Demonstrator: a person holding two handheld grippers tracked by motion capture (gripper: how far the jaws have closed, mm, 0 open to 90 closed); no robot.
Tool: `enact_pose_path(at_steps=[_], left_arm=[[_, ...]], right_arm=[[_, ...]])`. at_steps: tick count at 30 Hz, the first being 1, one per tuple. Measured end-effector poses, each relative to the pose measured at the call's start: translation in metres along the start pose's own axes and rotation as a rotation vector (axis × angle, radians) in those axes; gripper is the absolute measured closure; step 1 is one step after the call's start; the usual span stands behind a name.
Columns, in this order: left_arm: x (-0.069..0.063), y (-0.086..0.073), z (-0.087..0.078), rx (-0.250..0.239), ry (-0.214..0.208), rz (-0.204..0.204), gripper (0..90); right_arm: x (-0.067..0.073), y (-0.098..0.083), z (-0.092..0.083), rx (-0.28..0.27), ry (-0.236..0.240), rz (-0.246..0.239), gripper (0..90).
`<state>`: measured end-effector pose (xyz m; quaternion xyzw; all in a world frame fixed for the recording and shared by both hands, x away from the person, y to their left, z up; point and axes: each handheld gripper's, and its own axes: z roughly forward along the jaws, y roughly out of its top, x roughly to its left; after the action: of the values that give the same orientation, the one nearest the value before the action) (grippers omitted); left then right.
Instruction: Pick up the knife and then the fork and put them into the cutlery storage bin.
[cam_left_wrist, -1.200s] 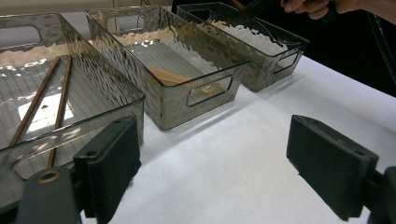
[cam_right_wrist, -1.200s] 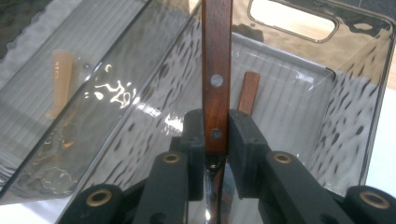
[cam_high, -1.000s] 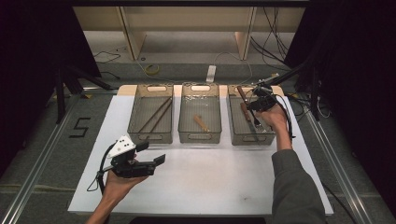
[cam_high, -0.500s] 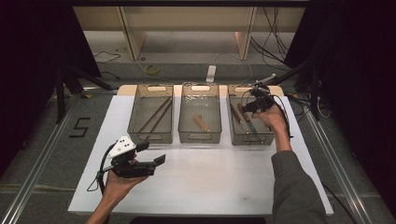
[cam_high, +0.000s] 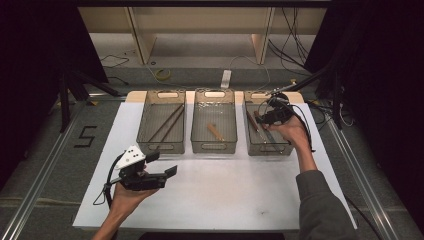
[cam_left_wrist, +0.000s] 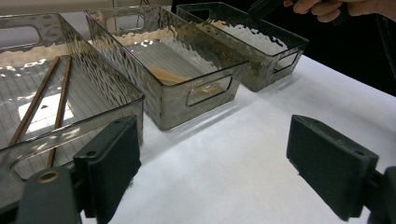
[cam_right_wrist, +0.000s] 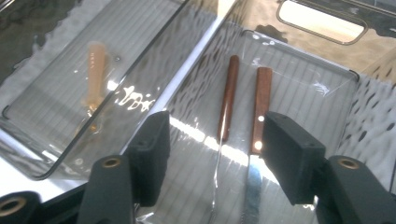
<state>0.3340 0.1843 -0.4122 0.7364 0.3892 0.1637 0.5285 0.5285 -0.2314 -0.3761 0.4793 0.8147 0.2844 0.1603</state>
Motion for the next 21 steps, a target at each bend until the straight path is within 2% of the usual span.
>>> enact_pose_path(at_steps=[8,11,21], left_arm=[[0.0,0.0,0.0,-0.001,-0.001,0.0,16.8],[-0.001,0.0,0.0,0.001,-0.002,0.003,16.8],[0.0,-0.001,0.0,0.005,-0.001,0.006,16.8]], right_arm=[[0.015,-0.009,-0.013,-0.052,0.035,-0.001,34.6],[0.022,-0.014,-0.019,-0.076,0.05,-0.027,33.2],[0.047,-0.03,-0.037,-0.157,0.101,-0.069,31.8]])
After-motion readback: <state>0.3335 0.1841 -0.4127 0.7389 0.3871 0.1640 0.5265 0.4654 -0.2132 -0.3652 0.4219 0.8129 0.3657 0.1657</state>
